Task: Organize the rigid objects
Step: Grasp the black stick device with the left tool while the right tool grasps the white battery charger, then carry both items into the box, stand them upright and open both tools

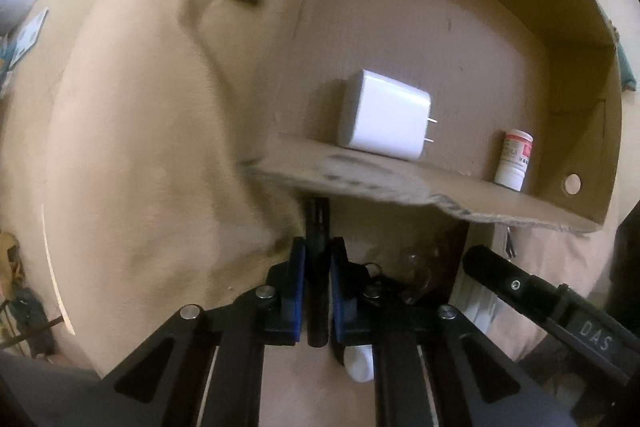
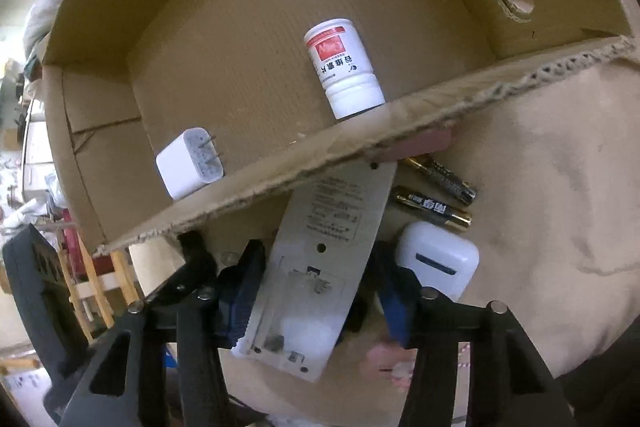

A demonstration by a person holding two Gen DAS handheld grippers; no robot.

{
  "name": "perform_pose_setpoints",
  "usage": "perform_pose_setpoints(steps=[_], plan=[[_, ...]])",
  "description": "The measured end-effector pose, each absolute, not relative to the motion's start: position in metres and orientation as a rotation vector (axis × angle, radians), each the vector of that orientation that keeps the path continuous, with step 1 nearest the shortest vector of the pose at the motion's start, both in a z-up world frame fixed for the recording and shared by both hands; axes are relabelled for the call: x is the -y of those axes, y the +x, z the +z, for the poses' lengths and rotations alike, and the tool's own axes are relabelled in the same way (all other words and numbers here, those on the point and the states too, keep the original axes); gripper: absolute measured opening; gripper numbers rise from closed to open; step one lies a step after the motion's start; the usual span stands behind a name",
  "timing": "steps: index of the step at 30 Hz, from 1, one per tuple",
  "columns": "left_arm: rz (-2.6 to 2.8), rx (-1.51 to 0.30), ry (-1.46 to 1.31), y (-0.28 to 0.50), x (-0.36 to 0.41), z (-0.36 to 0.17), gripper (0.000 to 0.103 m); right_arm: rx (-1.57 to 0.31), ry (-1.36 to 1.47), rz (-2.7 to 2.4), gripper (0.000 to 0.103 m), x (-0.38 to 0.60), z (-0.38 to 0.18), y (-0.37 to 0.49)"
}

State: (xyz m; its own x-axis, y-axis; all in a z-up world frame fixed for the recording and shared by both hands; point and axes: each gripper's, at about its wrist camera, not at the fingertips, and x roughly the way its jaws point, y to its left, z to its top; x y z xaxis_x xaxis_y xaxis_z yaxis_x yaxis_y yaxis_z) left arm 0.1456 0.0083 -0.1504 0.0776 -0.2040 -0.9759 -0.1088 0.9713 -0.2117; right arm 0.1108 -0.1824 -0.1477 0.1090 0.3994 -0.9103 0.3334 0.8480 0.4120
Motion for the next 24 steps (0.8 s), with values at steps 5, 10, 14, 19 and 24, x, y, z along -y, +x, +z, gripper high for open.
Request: perform_pose_setpoints(steps=[5,10,14,19,24], plan=[[-0.074,-1.460,-0.241,0.141,-0.017,-0.136,0.010,-1.464,0.551,0.103,0.046,0.182,-0.137,0.093],[-0.064,-1.439,-0.204,0.134,-0.015,-0.129,0.010,-1.436,0.495,0.134,0.046,0.173,-0.128,0.082],[-0.046,-1.425,-0.179,0.131,-0.022,-0.127,0.010,-1.404,0.492,0.158,0.046,0.176,-0.119,0.071],[-0.042,-1.391,-0.188,0.126,-0.015,-0.116,0.010,-1.337,0.486,0.191,0.046,0.187,-0.090,0.059],[-0.048,-1.330,-0.145,0.120,-0.014,-0.108,0.010,-1.247,0.495,0.266,0.046,0.202,-0.051,0.048]])
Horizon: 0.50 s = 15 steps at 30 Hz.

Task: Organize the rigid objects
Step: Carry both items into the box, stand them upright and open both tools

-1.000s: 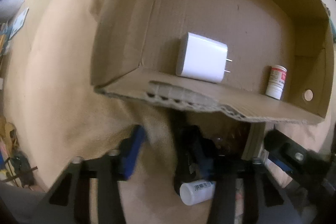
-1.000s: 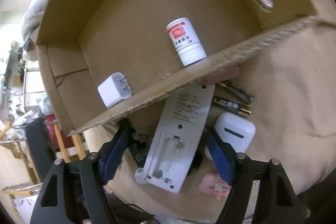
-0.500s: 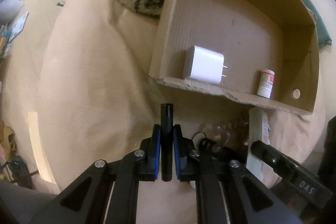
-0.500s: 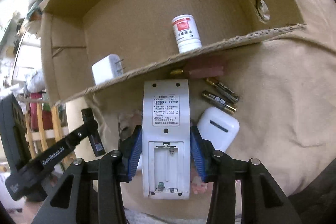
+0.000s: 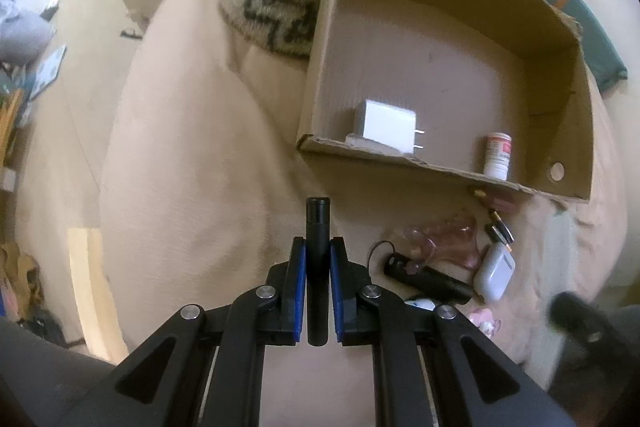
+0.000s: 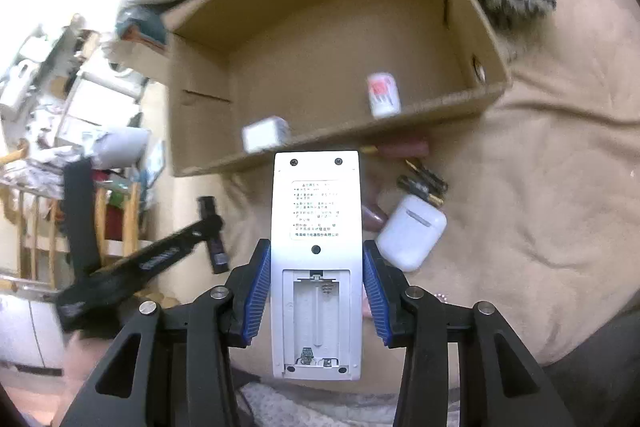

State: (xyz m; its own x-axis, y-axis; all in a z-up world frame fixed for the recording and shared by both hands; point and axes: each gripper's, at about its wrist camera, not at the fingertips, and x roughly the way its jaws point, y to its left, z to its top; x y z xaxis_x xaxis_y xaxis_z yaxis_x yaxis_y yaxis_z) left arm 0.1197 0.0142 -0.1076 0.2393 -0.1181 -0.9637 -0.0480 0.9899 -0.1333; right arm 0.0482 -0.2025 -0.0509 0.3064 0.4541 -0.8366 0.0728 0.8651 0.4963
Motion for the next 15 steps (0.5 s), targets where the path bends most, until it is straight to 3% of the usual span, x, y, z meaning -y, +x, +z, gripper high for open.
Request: perform_pose_setpoints(steps=[7,15], plan=[[-0.040,-1.224,-0.093,0.102,-0.015,-0.068,0.010,-1.120,0.450,0.372,0.046,0.225,-0.005,0.064],[0.017,-1.170,-0.114,0.112,-0.011,-0.009,0.010,-1.086,0.418,0.447,0.046,0.232,0.011,0.104]])
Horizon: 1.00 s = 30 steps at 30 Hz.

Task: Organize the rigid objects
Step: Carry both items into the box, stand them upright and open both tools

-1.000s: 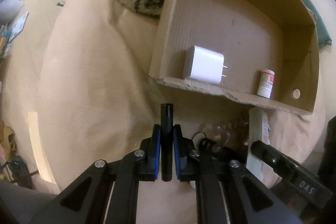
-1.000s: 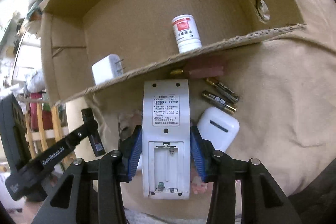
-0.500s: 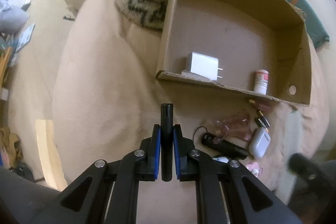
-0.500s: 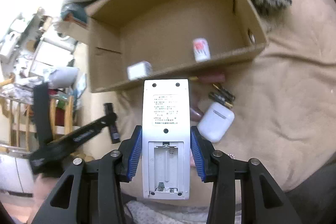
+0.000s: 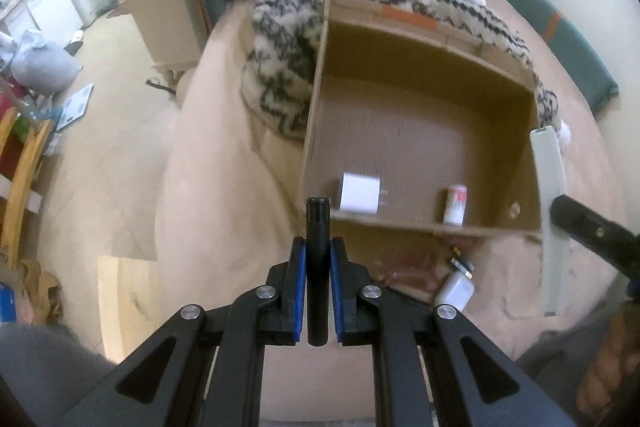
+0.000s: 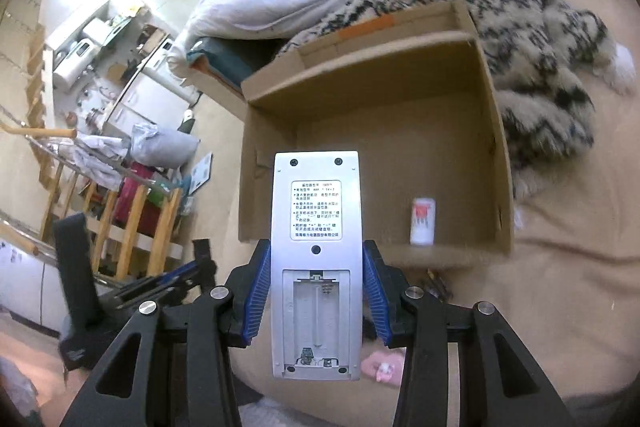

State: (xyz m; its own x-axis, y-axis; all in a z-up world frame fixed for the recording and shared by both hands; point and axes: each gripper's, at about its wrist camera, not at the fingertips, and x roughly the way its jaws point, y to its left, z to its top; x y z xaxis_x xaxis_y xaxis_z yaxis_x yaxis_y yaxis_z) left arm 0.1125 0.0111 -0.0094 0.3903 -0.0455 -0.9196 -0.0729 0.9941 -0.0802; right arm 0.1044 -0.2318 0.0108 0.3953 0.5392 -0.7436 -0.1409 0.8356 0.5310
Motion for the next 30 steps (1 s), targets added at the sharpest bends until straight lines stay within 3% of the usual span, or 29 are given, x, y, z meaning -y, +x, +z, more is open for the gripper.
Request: perform_pose_setpoints(steps=[6,21,30], plan=[[0.008,-1.143,-0.114,0.150,-0.005,0.004,0.010,-1.098,0.361,0.394,0.046,0.246,0.012,0.134],[-0.128,-1.222,-0.008,0.238,0.052,-0.049,0.010,-1.183,0.232,0.267,0.046,0.228,-0.044,0.207],[-0.099,-1.240,0.011,0.252,0.061,-0.081,0.010,-1.242,0.419,0.303,0.046,0.232,-0.081,0.222]])
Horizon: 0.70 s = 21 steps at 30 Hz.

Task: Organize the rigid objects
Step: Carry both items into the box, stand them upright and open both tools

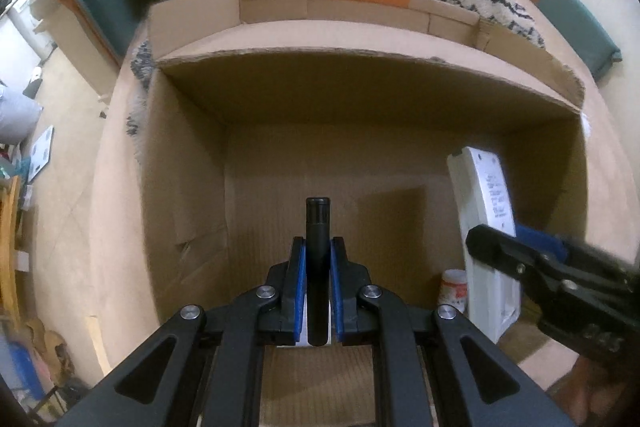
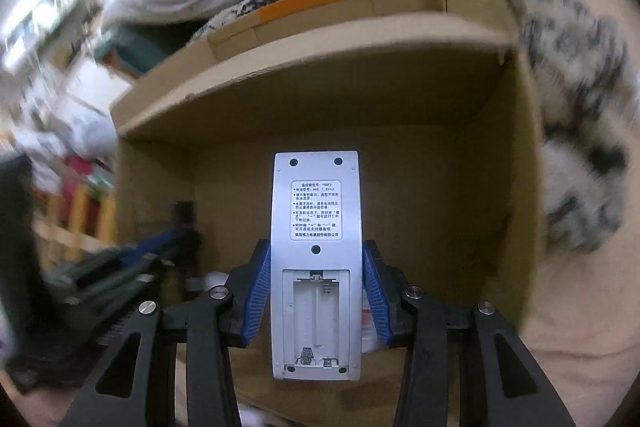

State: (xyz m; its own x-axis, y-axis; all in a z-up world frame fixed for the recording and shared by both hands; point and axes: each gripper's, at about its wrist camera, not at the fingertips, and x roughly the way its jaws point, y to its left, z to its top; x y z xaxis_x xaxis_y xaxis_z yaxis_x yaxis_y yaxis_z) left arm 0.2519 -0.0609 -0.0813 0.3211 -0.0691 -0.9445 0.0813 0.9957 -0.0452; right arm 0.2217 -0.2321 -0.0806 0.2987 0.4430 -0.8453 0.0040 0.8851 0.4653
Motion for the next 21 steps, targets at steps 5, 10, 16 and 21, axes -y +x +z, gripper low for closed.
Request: perform_pose_setpoints(steps=[5,10,16,21], plan=[[-0.072,-1.249,0.048,0.255,0.066,-0.094,0.010,-1.265,0.439,0.274,0.046,0.233,-0.094,0.228],[-0.062,-1.263,0.060,0.257,0.065,-0.103,0.010,-1.282,0.428,0.246,0.046,0.232,-0.103,0.233],[-0.048,-1.267,0.060,0.261,0.067,-0.104,0.010,-1.277,0.409,0.227,0.048,0.229,-0.103,0.235],[-0.023,-1.243,0.062,0.258,0.067,-0.097,0.011,-1.236,0.391,0.233,0.065,0.228,-0.085,0.234]])
